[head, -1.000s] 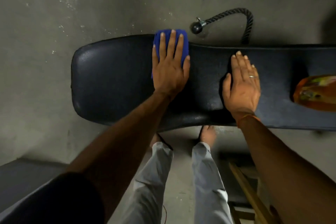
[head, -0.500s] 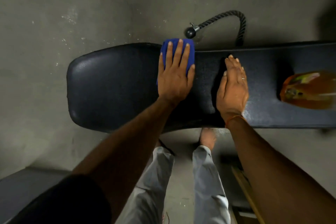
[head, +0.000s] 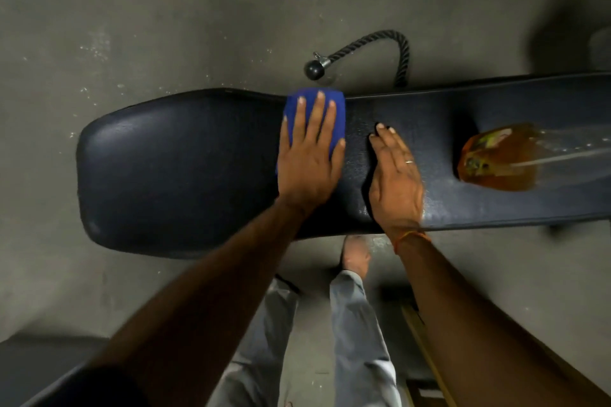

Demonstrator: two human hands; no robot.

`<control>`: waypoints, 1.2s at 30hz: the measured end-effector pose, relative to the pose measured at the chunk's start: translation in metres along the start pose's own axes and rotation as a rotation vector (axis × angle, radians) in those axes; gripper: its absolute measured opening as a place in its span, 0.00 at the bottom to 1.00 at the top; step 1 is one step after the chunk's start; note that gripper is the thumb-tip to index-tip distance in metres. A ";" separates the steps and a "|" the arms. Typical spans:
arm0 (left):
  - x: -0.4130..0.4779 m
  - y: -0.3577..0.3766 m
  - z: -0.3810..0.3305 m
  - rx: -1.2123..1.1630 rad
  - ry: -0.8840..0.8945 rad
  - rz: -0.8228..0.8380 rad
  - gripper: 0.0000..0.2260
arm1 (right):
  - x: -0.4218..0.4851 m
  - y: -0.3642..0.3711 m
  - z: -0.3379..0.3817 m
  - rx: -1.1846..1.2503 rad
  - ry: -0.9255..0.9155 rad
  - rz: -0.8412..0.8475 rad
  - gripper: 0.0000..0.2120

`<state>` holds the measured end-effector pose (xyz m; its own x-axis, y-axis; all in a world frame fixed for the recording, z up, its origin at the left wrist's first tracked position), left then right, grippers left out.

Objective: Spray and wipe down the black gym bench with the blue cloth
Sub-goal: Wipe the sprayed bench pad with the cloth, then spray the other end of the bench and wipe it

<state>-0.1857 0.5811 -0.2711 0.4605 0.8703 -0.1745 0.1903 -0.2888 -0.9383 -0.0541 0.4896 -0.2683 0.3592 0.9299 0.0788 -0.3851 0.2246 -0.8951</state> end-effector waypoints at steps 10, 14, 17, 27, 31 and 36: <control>-0.069 0.012 -0.003 -0.001 -0.029 0.040 0.29 | -0.001 -0.004 -0.004 0.100 0.047 0.054 0.26; -0.095 0.007 0.020 0.018 -0.067 0.048 0.30 | 0.002 -0.009 -0.006 0.159 0.131 0.090 0.25; -0.084 -0.003 0.030 0.037 -0.148 0.056 0.30 | 0.002 -0.011 -0.003 0.206 0.184 0.119 0.25; -0.009 -0.018 -0.030 0.281 0.123 0.546 0.58 | -0.034 -0.065 -0.010 0.481 0.611 -0.160 0.19; -0.004 -0.015 -0.046 0.474 0.118 0.597 0.64 | -0.068 -0.100 -0.019 0.550 0.784 -0.439 0.15; -0.001 -0.015 -0.060 0.575 0.120 0.637 0.66 | -0.079 -0.154 -0.024 0.500 0.902 -0.789 0.09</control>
<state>-0.1373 0.5610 -0.2391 0.4252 0.5542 -0.7156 -0.5880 -0.4320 -0.6839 -0.0028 0.3743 -0.1475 0.9998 0.0189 0.0102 -0.0120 0.8841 -0.4672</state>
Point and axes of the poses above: each hand's wrist, its own x-axis towards the middle knuckle, its own y-axis out of the palm, z = x × y, the point moved 7 cm from there along x, towards the middle knuckle, and after that the axes turned 8 degrees about -x, right-handed, at the moved point
